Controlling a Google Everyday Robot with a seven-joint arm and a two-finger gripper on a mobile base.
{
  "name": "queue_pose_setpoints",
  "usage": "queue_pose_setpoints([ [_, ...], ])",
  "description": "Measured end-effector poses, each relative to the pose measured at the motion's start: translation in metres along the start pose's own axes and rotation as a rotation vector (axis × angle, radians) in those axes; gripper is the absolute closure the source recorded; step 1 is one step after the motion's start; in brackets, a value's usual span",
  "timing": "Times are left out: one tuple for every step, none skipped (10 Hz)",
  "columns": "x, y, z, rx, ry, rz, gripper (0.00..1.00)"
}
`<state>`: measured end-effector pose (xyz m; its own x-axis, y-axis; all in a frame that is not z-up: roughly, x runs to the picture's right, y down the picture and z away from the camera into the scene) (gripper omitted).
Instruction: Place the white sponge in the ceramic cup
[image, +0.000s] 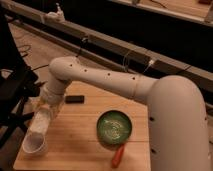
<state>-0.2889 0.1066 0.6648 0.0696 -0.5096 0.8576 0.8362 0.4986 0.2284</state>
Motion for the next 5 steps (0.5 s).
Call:
queue_pose_setpoints([
  [-0.007,-0.004,0.014,-0.012,0.02,-0.04,1.0],
  [-0.012,-0.005,0.029,-0.031,0.04,-0.068,1.0],
  [-0.016,-0.006,0.039,-0.045,0.05,-0.084,1.0],
  [-0.021,-0.006,0.051,-0.063,0.056,-0.101,1.0],
  [-0.025,-0.006,0.06,-0.078,0.059,-0.111,1.0],
])
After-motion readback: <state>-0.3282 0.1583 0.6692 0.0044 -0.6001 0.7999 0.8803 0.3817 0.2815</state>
